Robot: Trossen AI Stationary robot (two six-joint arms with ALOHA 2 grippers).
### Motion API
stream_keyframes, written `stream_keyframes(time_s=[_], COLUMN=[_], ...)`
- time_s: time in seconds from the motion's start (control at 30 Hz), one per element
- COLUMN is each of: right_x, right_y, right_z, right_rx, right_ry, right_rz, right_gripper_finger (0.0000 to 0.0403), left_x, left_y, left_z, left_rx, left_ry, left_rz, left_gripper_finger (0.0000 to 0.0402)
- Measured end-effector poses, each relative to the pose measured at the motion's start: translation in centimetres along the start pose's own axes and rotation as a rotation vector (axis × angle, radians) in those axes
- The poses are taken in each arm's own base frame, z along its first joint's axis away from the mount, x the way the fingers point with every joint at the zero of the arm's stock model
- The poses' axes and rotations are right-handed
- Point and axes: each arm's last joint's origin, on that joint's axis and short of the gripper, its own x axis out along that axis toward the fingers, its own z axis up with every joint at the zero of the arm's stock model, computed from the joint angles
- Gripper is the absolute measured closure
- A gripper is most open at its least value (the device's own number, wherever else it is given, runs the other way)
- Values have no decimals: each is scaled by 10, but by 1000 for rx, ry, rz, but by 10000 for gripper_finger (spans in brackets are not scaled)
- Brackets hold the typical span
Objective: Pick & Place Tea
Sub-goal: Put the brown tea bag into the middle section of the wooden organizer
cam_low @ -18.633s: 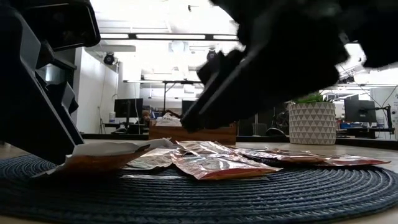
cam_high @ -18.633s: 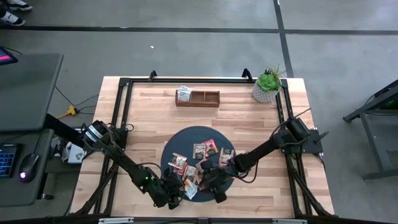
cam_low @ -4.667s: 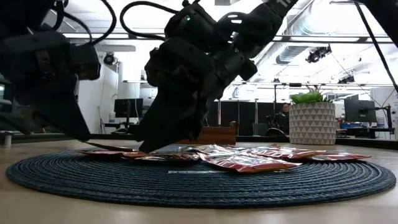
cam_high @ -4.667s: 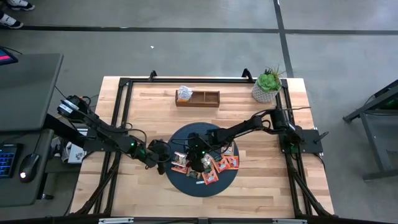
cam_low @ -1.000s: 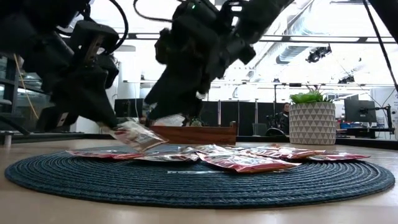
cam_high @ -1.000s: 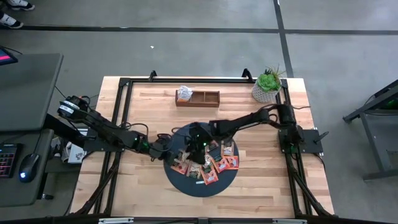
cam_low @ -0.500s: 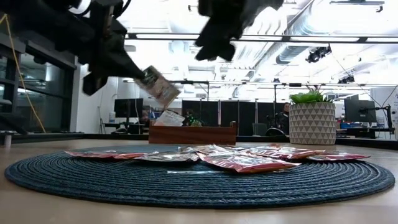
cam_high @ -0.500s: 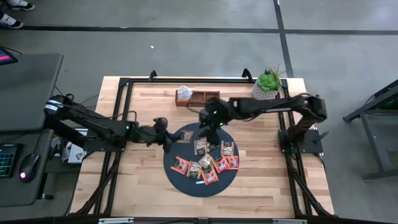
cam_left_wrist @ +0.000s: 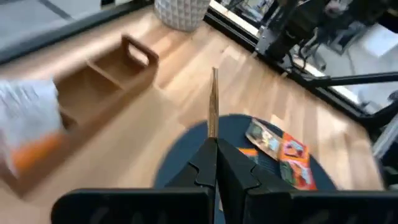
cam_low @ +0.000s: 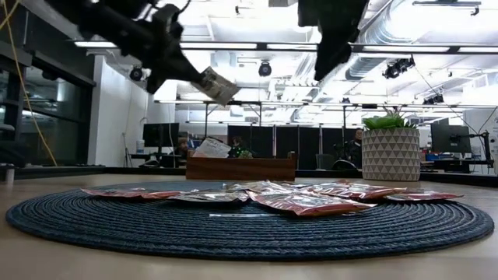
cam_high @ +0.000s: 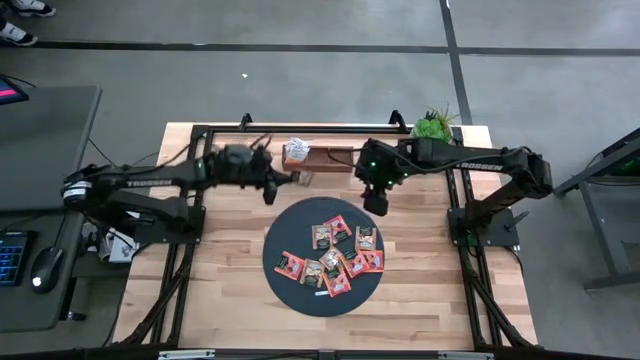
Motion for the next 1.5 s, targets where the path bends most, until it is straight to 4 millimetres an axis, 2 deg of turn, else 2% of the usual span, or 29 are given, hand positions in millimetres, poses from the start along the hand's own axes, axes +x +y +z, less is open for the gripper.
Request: stream_keyframes(time_s=[0.17,0.33,0.5,0.63,0.8,1.03,1.17,1.33,1.5], right_x=[0,0,-1,-2,-2,-2,-2,-2,-1], right_y=[0,0,1,0,0,-1,-1,-1,-1], right_z=[-4,-8,-14,-18,-19,-19,-19,-18,-17], right_rx=[5,12,34,45,59,77,77,77,75], right_ry=[37,90,154,191,204,199,197,193,179], right_rz=[-1,36,55,49,33,8,4,5,-4], right_gripper_finger=[206,206,206,206,206,206,206,206,206], left_x=[0,16,40,68,106,142,150,160,160], left_y=[19,39,52,58,71,86,89,98,100], left_z=[43,77,110,131,141,144,145,133,128], left_rx=[156,313,445,543,618,666,685,687,697], left_ry=[95,247,395,492,629,735,735,818,874], left_rz=[16,9,11,8,19,43,42,76,95], left_gripper_finger=[401,401,401,401,401,401,401,401,401])
